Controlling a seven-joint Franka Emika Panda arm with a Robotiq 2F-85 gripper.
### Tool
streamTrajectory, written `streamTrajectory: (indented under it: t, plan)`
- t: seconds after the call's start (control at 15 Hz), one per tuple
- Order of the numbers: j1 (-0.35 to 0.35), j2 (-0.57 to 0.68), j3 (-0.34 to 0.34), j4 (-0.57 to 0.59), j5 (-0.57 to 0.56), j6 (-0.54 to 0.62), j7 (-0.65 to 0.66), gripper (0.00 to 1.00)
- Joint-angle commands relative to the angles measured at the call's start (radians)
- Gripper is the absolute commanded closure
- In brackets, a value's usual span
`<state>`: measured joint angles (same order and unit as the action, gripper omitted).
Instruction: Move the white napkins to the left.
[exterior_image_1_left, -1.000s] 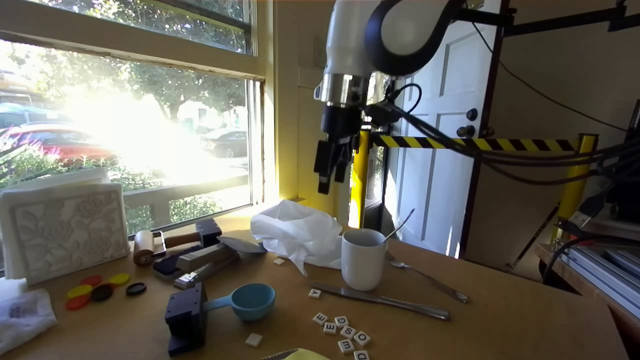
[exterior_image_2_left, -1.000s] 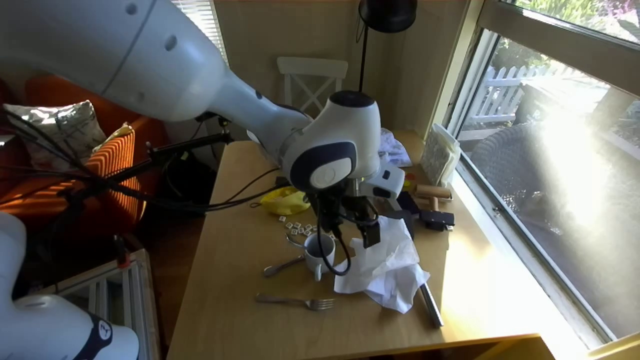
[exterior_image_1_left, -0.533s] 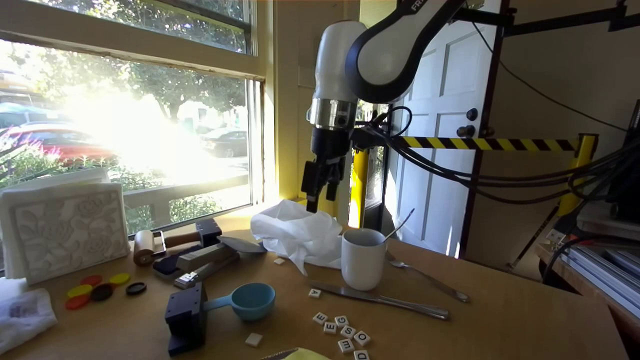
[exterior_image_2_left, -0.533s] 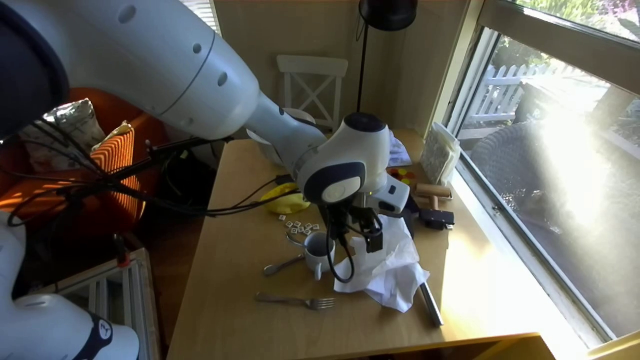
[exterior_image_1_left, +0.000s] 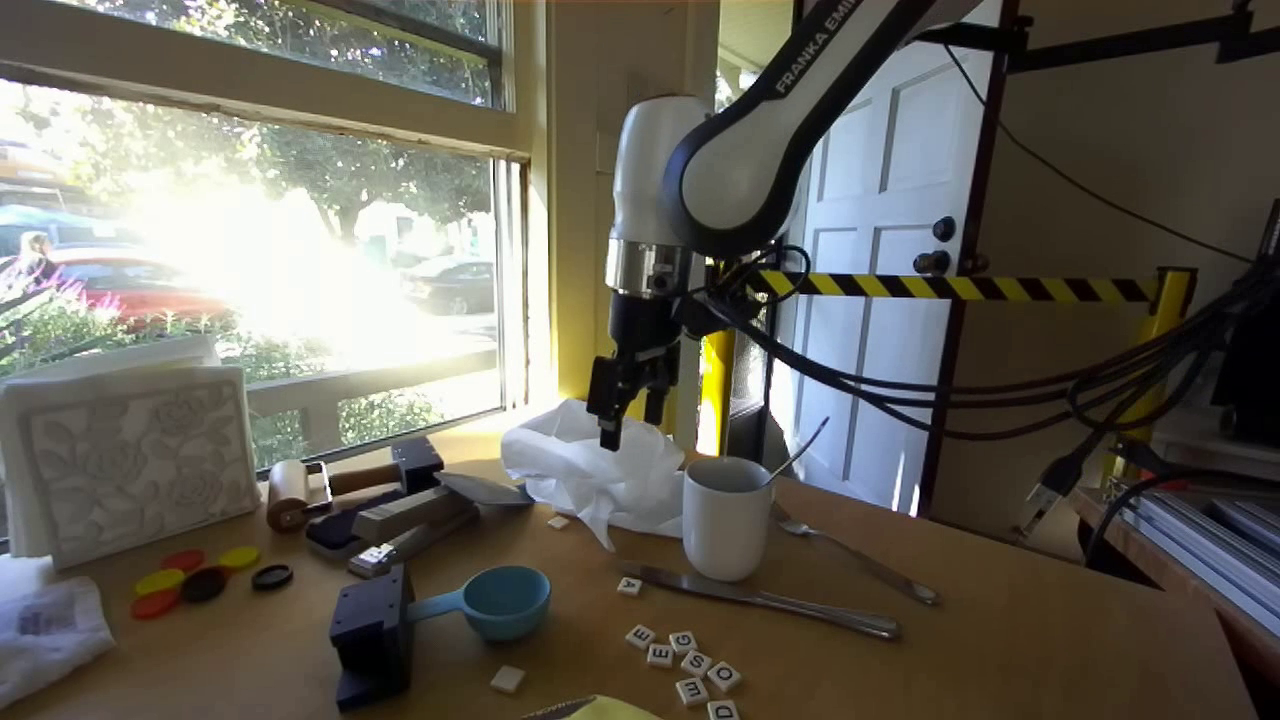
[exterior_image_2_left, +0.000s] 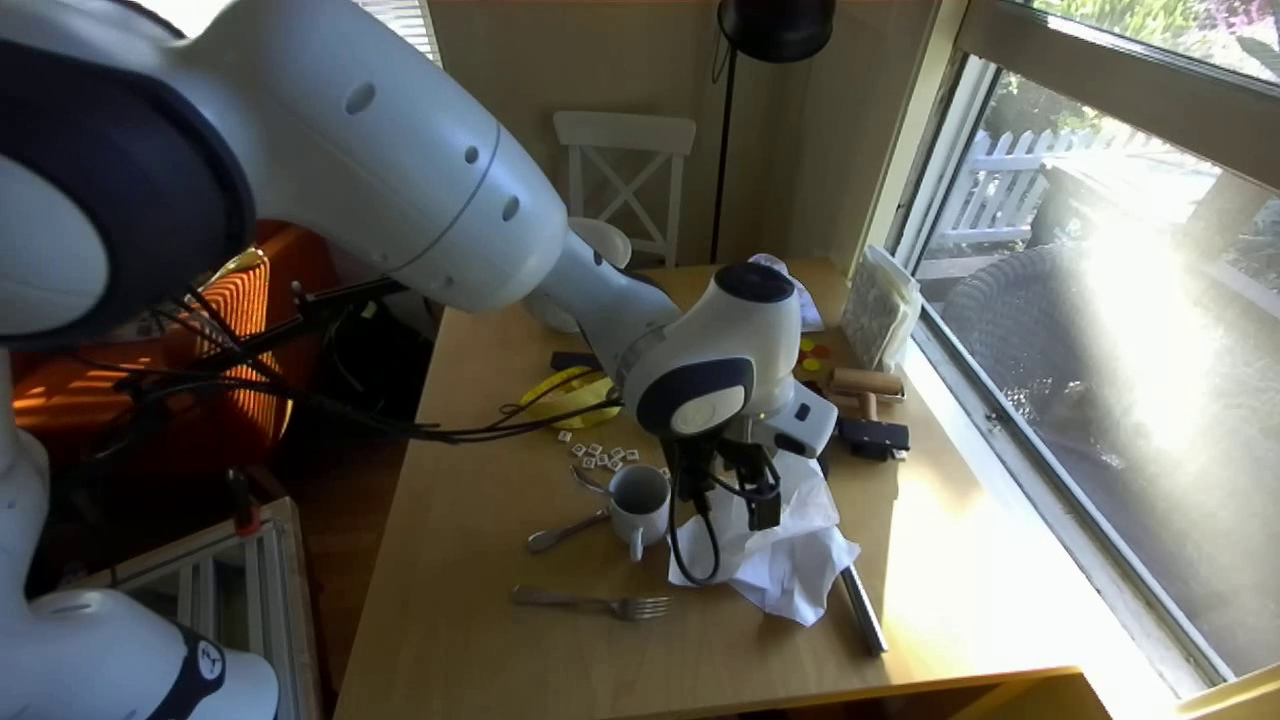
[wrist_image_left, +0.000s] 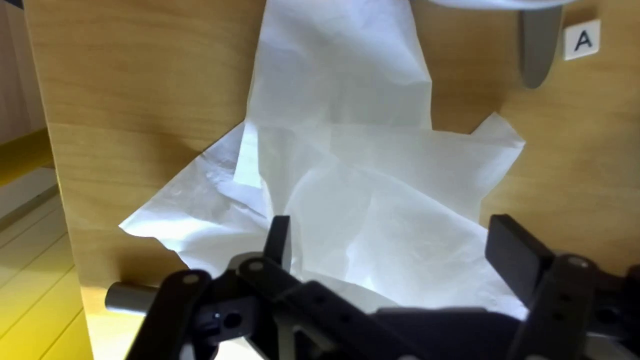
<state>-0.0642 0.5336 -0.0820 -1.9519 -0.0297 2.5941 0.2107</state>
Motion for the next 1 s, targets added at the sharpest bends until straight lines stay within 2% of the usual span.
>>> streamTrajectory:
  t: [0.0,0.4,0.73,0.8,0.93]
  plan:
    - [-0.012,0.145,0.011,0.139,0.064,0.017,-0.006,0.00]
    - [-0.021,0.302,0.011,0.264,0.108,0.002,-0.003,0.00]
    - [-0.029,0.342,0.001,0.312,0.119,-0.003,0.003,0.00]
    - [-0.030,0.343,-0.001,0.316,0.118,-0.007,0.003,0.25]
    - [-0.037,0.340,0.002,0.321,0.119,-0.011,-0.002,0.32]
